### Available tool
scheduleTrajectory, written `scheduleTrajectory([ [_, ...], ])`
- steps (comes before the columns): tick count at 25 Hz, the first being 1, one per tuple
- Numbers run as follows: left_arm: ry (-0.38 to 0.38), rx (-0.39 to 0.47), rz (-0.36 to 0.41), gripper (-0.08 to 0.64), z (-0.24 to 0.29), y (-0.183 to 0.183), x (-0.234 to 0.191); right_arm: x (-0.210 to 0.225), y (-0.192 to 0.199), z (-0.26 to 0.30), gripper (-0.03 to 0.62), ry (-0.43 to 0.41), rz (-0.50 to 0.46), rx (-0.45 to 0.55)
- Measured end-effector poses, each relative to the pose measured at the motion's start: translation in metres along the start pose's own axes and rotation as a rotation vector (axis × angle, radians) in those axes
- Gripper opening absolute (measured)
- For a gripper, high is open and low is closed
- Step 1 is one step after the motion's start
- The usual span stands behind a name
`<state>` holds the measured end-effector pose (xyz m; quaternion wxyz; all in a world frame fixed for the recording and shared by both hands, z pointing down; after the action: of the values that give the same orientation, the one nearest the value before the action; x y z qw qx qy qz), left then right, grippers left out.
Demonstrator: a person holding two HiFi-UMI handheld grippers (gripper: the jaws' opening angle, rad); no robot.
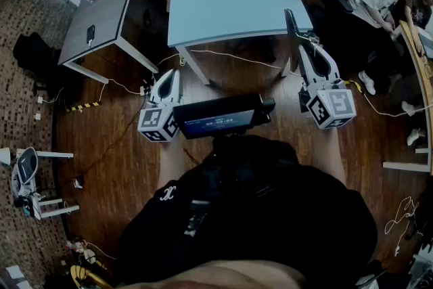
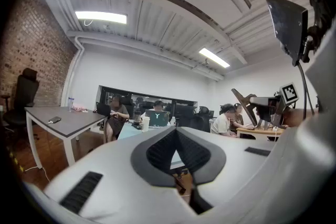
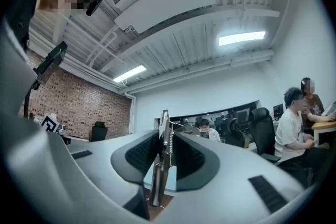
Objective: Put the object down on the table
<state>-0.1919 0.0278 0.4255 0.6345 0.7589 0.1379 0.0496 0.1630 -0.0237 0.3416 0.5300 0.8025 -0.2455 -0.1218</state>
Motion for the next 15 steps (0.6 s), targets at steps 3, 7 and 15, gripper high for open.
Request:
scheduleTrajectory([
  [3, 0.010, 0.000, -0.003, -0.008, -0.002, -0.001, -0.022, -0.016, 0.005, 0.007, 0.086, 0.015, -0.008, 0.007],
  [7, 0.019, -0.011, 0.000, -0.008, -0.002, 0.002, -0.047, -0.032, 0.016, 0.012, 0.086, 0.030, -0.008, -0.004],
  [15, 0.036, -0.041, -0.004, -0.008, 0.030, 0.015, -0.071, -0.027, 0.042, 0.041, 0.086, 0.050, -0.010, -0.031],
])
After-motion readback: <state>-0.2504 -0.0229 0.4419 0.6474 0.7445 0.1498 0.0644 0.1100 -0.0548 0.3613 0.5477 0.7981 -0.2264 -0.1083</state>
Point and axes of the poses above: the fingertips, and each gripper's own axes: z forward along the fingers, x to its right, y out of its underside, the point moved 1 cm from there along -z, backward along the fingers, and after that the axes turned 15 degrees about x, right-handed, at the moved point
